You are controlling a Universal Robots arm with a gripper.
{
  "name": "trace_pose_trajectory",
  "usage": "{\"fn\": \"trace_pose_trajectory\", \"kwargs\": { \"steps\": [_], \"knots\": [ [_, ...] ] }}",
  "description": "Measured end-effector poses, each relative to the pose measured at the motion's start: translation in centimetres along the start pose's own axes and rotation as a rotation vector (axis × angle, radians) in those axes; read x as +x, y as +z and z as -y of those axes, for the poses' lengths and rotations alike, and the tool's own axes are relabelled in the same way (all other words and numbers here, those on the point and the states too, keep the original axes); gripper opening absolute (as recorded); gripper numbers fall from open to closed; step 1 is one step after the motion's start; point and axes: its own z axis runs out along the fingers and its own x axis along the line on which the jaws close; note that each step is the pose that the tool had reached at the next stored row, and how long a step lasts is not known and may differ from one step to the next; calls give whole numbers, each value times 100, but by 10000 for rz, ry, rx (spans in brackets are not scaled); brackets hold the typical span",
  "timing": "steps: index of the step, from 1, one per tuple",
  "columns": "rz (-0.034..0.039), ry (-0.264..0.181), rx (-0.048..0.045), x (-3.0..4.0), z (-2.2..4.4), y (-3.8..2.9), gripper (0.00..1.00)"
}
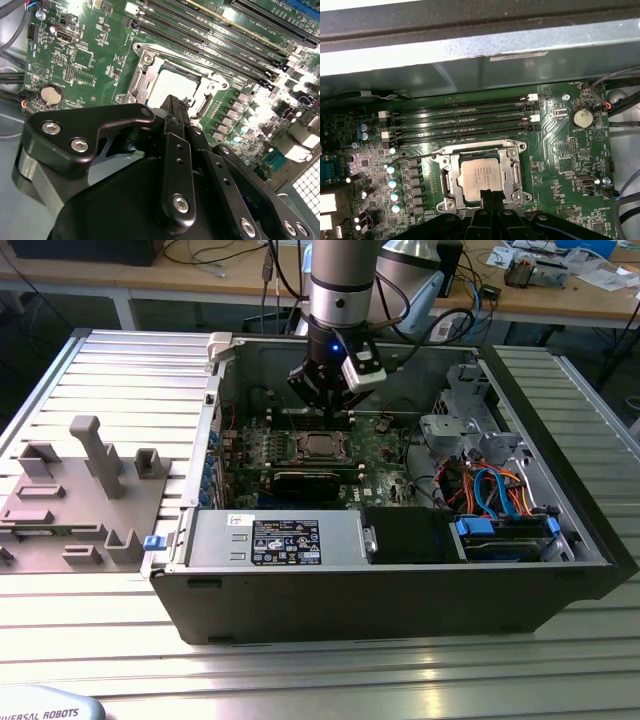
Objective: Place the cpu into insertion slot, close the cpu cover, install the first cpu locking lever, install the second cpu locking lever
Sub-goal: 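Install the first cpu locking lever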
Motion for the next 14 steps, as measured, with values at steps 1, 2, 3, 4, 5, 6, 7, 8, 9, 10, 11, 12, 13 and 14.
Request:
{"fn": "trace_pose_trajectory", "kwargs": {
  "steps": [1,2,3,4,5,6,7,8,9,10,11,12,13,14],
  "knots": [
    [1,-42,0,0,0,0,11],
    [2,-80,0,0,0,0,11],
    [3,-101,-1,0,0,0,11],
    [3,-121,-1,0,0,0,11],
    [4,-142,-1,0,0,0,11],
    [5,-166,-2,0,0,0,11],
    [6,-201,-2,0,0,0,11],
    [7,-224,-2,0,0,0,11],
    [8,-246,-3,0,0,0,11],
    [8,-268,-3,0,0,0,11],
    [9,-291,-4,0,0,0,11],
    [9,-316,-4,0,0,0,11],
    [10,-335,-3,0,0,0,11],
    [11,-368,-4,0,0,0,11]
  ]
}}
